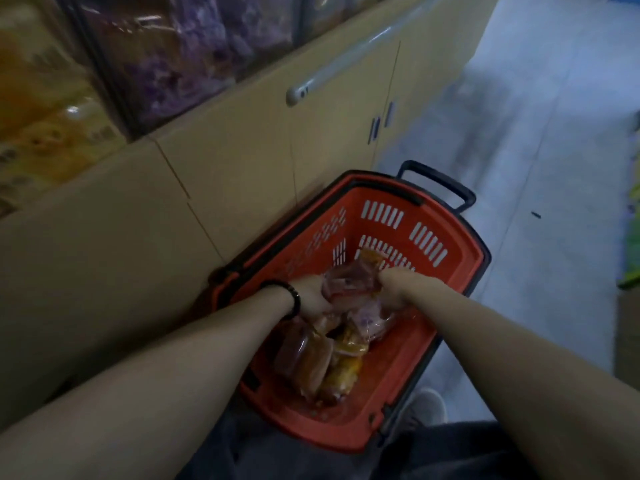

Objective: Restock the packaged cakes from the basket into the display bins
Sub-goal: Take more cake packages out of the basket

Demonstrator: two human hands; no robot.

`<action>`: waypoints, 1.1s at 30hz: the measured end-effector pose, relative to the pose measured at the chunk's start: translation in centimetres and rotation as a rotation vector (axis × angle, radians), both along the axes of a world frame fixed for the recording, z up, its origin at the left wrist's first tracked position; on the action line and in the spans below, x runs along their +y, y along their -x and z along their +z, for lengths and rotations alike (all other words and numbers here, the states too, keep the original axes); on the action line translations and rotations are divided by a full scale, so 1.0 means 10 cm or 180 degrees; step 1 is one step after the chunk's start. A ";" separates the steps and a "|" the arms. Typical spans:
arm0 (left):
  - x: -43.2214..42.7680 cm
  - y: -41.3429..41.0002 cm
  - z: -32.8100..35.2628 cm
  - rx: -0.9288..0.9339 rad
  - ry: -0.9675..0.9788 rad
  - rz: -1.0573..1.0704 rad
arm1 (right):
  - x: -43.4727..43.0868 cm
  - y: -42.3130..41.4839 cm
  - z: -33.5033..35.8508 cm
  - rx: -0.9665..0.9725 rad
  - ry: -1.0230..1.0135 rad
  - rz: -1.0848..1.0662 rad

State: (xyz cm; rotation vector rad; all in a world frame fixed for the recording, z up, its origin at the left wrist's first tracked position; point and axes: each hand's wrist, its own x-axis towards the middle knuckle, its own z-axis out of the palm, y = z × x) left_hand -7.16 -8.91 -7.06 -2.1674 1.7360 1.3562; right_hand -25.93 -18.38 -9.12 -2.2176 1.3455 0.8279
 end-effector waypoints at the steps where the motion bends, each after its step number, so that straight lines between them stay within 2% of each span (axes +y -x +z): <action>1: -0.02 0.00 -0.05 -0.0031 -0.0040 0.0039 | -0.02 0.00 -0.10 0.0091 0.0024 0.0076; 9: -0.23 -0.01 -0.35 0.0159 -0.0107 0.0114 | -0.08 -0.04 -0.67 0.1003 -0.0066 0.0916; 15: -0.30 -0.07 -0.51 0.0144 -0.0309 -0.0004 | -0.13 0.01 -0.57 0.0572 -0.0308 0.0628; 19: -0.41 -0.08 -0.52 0.0128 -0.0330 -0.0146 | -0.34 0.14 -0.16 -0.0035 -0.0845 -0.0133; 21: -0.46 -0.02 -0.42 0.0589 -0.0506 0.0162 | -0.43 0.18 -0.03 -0.0256 -0.0858 -0.0328; 24: -0.53 0.12 -0.23 0.2057 -0.1298 0.1189 | -0.47 0.19 0.08 -0.0593 -0.0632 -0.0324; 26: -0.58 0.10 -0.24 0.2460 -0.1443 0.1773 | -0.47 0.13 0.13 -0.0875 -0.0391 -0.0352; 28: -0.60 0.07 -0.29 0.2377 -0.1368 0.2144 | -0.47 0.05 0.15 -0.1120 -0.0240 -0.0391; 29: -0.62 0.06 -0.34 0.2136 -0.1213 0.2288 | -0.47 0.01 0.15 -0.1195 -0.0251 -0.0380; 31: -0.64 0.02 -0.46 0.1671 -0.0791 0.2368 | -0.50 -0.03 0.16 -0.1352 -0.0533 -0.0483; 33: -0.63 0.00 -0.49 0.1327 -0.0432 0.2226 | -0.55 -0.04 0.17 -0.1556 -0.0876 -0.0862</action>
